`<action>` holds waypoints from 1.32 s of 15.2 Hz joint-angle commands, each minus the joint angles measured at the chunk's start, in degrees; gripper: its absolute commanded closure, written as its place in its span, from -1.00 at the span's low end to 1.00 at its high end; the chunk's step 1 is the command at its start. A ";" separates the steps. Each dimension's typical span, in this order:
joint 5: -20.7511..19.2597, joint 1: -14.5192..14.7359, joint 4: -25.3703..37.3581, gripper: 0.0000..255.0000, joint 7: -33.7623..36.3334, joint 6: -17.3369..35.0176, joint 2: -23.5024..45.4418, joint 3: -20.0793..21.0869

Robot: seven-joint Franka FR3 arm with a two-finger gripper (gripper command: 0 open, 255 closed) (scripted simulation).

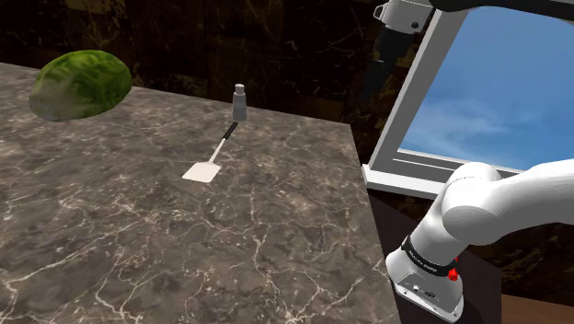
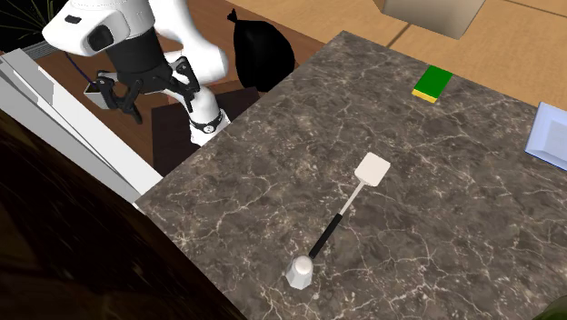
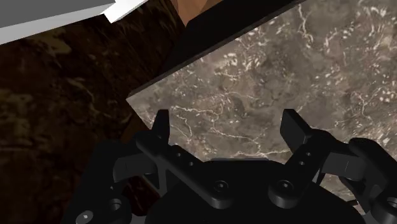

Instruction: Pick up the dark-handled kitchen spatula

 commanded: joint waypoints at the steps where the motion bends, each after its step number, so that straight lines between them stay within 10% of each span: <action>1: 0.00 0.00 0.00 -1.00 0.00 0.00 0.00 0.00; 20: 10.62 -5.94 10.39 -1.00 55.77 11.31 22.39 29.35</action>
